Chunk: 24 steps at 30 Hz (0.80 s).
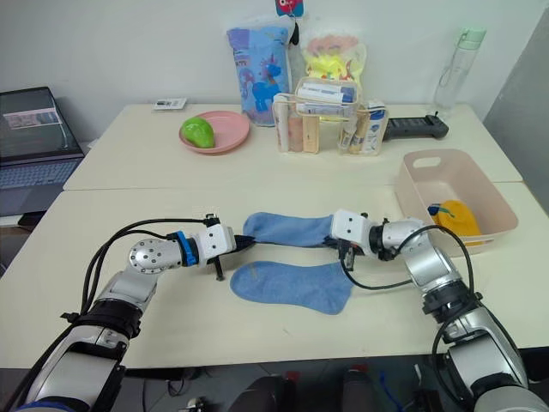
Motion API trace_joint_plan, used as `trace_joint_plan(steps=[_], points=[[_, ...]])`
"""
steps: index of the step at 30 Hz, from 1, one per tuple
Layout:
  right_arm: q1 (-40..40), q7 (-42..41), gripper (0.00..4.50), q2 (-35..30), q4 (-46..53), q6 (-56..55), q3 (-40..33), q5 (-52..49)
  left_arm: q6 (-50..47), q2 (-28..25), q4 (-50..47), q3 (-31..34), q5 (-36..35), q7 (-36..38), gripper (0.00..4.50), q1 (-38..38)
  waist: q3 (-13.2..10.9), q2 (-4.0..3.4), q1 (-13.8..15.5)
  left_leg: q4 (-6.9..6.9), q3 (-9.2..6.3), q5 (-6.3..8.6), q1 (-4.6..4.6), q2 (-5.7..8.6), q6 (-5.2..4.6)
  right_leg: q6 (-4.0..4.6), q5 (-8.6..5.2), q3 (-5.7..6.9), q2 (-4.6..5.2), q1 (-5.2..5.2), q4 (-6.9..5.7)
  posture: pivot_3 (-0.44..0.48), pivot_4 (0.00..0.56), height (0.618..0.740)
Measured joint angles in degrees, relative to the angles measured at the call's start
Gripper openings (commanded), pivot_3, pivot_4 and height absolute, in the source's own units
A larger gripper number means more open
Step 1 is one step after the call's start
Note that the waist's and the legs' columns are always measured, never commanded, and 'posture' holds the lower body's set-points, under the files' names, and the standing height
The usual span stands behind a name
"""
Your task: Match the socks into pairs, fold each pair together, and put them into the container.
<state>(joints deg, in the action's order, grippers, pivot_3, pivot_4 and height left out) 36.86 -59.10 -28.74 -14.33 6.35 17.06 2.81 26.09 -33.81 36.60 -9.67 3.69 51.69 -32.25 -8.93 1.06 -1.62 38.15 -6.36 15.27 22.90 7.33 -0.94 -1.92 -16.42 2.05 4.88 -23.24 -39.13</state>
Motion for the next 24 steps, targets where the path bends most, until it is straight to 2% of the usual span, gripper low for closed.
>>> trace_joint_plan(steps=[5, 8, 10, 13, 20, 24], points=[[0.0, -0.8, 0.03, -0.1, 3.9, 3.6, -1.7, -2.6, -5.0, 0.0, -4.1, 2.3, -3.3, 0.6, 0.00, 0.1, 0.0, 0.00, 0.0, 0.00, -0.01, 0.00, 0.02, 0.00, 0.00, 0.00, 0.00, 0.00, 0.00, 0.00, 0.01, 0.000, 0.150, 0.740], [0.1, -1.7, 0.03, -0.4, 7.7, 9.1, -3.5, -6.3, -18.9, -0.5, -13.5, 4.7, -11.1, 4.2, 0.00, 1.1, 0.0, 0.00, -0.1, 0.00, -0.03, 0.00, 0.06, -0.01, 0.00, 0.00, 0.00, -0.01, 0.00, -0.02, 0.01, 0.000, 0.150, 0.740], [0.1, -2.9, 0.03, -1.3, 12.0, 14.7, -4.8, -9.8, -29.7, -3.1, -22.1, 5.2, -17.1, 8.0, 0.00, 2.4, 0.0, 0.00, -0.2, -0.04, -0.04, 0.00, 0.07, -0.02, 0.00, 0.00, 0.00, -0.01, 0.00, -0.02, 0.05, 0.000, 0.150, 0.740], [-1.0, -6.0, 0.03, -5.4, 20.2, 25.4, -7.1, -16.7, -45.0, -10.3, -34.0, 6.2, -25.4, 14.0, 0.00, 4.6, 0.0, -0.01, -0.2, -0.09, -0.07, 0.01, 0.03, -0.03, -0.01, 0.01, -0.01, -0.01, -0.01, 0.01, 0.09, 0.000, 0.150, 0.740], [-6.3, -9.0, 0.03, -12.0, 35.3, 44.4, -9.6, -32.2, -59.9, -18.5, -45.7, 7.1, -33.8, 21.1, 0.00, 7.7, 0.0, -0.01, 0.0, -0.08, -0.09, 0.02, 0.03, -0.03, -0.03, 0.02, -0.01, 0.01, 0.01, 0.05, 0.13, 0.000, 0.150, 0.740], [-13.4, -9.2, 0.03, -15.3, 42.7, 52.2, -11.3, -40.8, -64.7, -21.5, -50.6, 7.1, -37.5, 24.2, 0.00, 10.8, 0.0, -0.01, 0.1, -0.09, -0.07, 0.03, 0.03, -0.03, -0.05, 0.01, -0.02, 0.01, 0.02, 0.09, 0.16, 0.000, 0.150, 0.740]])
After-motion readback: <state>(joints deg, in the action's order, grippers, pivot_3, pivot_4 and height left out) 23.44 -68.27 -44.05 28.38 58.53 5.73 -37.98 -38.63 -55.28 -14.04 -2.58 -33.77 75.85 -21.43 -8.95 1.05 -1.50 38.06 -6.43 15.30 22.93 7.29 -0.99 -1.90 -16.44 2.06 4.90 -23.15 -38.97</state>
